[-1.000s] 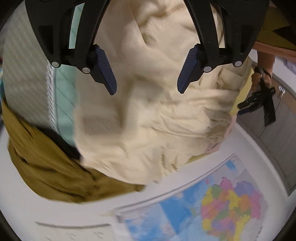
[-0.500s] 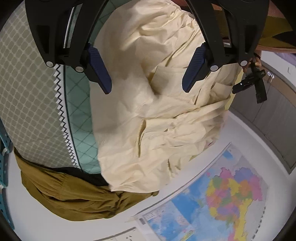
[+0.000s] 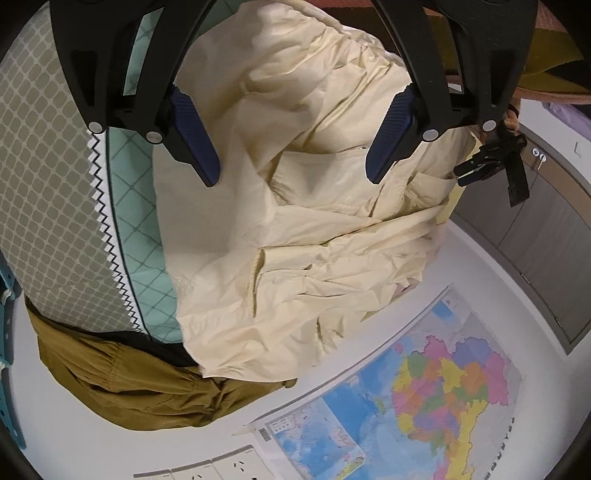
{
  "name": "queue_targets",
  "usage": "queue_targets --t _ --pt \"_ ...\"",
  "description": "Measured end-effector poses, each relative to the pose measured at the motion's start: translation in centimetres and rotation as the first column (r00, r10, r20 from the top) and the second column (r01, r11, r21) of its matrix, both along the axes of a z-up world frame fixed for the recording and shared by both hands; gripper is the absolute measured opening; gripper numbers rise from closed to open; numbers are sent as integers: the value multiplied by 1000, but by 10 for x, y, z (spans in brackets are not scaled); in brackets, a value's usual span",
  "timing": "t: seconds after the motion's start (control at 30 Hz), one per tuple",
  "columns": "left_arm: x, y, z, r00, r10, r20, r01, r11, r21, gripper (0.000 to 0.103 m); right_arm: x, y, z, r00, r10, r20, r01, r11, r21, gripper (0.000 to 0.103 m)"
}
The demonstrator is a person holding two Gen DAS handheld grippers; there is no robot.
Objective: Fold large clothes
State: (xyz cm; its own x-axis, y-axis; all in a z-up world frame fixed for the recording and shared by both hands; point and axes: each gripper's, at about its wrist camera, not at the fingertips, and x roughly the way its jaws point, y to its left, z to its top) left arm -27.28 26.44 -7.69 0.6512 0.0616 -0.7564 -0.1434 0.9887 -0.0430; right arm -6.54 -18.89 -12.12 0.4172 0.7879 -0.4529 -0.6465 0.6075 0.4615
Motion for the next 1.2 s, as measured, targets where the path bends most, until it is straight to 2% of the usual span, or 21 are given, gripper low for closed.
queue_targets --t 0.13,0.33,0.5,0.57,0.7,0.73,0.8,0.87,0.93,0.97,1.03,1.1,1.2 --pt "-12 12 -4 1000 29 5 -29 999 -37 92 -2 -7 -2 1000 -28 -5 28 1000 -3 81" --pt "-27 38 -12 997 72 -13 -73 985 -159 92 1 -28 -14 997 -65 -51 66 998 13 84" --pt "-35 41 -30 998 -5 -56 -12 955 -296 94 1 -34 -32 992 -46 -113 48 999 11 92" --pt "-38 36 -32 999 -32 -42 18 956 -294 96 -1 -32 -40 990 -32 -136 33 999 7 93" --pt "-38 21 -33 992 -125 -21 109 925 -364 96 -7 -27 -50 988 31 -153 -21 998 65 98" --pt "-37 17 -33 993 -117 -23 102 932 -347 96 -9 -24 -50 989 42 -145 -33 998 59 98" --pt "-33 9 -35 993 -110 -39 94 952 -292 83 -12 -19 -49 989 56 -139 -49 997 56 87" --pt "-29 9 -33 993 -101 -64 81 962 -262 81 -12 -16 -46 989 40 -141 -40 999 9 86" --pt "-26 19 -24 996 -45 -77 28 976 -216 83 -12 -19 -36 995 -17 -99 13 999 -35 87" --pt "-26 26 -17 997 -4 -73 -9 985 -172 88 -11 -24 -26 996 -52 -71 49 998 -41 87" --pt "-26 38 2 997 59 -39 -62 994 -94 91 -11 -29 -8 997 -73 -20 73 997 -17 87" --pt "-19 43 20 998 64 4 -64 996 -61 91 -10 -19 15 995 -80 67 83 996 -43 87" --pt "20 30 45 998 5 68 -7 999 37 91 0 20 43 981 -43 187 66 991 -118 86"
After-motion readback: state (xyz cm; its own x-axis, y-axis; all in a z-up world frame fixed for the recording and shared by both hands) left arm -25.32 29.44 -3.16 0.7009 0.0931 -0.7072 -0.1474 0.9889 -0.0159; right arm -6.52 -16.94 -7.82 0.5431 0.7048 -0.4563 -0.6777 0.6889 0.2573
